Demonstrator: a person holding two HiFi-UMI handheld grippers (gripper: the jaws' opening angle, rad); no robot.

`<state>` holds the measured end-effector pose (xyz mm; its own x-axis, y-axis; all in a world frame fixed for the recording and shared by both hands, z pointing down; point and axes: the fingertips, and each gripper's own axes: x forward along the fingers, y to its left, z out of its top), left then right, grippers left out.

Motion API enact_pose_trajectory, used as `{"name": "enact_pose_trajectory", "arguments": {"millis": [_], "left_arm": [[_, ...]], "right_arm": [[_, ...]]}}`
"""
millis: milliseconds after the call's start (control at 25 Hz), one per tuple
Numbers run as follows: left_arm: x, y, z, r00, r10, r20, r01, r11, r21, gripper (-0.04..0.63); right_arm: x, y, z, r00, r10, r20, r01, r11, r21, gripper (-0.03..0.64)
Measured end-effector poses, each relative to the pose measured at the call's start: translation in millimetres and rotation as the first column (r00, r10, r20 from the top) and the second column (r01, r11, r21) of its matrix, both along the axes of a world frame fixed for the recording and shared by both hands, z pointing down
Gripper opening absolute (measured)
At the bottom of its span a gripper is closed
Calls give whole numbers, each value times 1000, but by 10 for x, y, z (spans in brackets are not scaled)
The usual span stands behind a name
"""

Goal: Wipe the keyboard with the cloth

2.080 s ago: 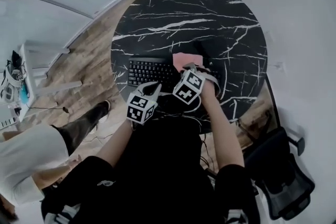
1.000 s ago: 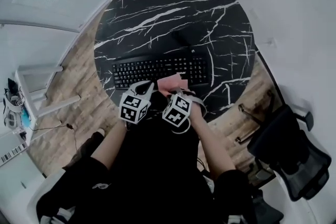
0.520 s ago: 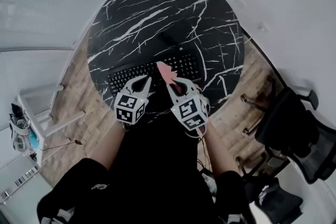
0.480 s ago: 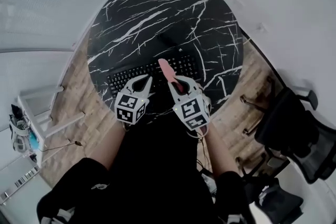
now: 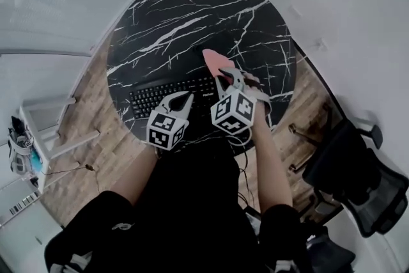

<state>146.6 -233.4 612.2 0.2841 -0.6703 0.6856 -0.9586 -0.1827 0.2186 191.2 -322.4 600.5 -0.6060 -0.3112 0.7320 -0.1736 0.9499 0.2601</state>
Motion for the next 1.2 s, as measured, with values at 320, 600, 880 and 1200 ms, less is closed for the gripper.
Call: {"name": "enact_pose_trajectory", "arguments": {"millis": [320, 600, 880, 1200], "left_arm": [[-108, 266, 218, 998, -68, -5, 68, 995, -69, -2], [-148, 345, 268, 995, -94, -14, 93, 993, -72, -2], [-78, 466, 212, 995, -95, -23, 94, 994, -54, -2], [3, 730, 168, 996, -85, -30, 84, 996, -40, -2]], "right_arm": [[3, 348, 851, 930, -247, -273, 210, 965, -159, 18], [54, 496, 925, 935, -238, -264, 184, 960, -211, 18], [300, 852, 977, 940, -215, -265, 143, 953, -266, 18], [513, 1226, 1052, 944, -184, -273, 103, 952, -288, 18]]}}
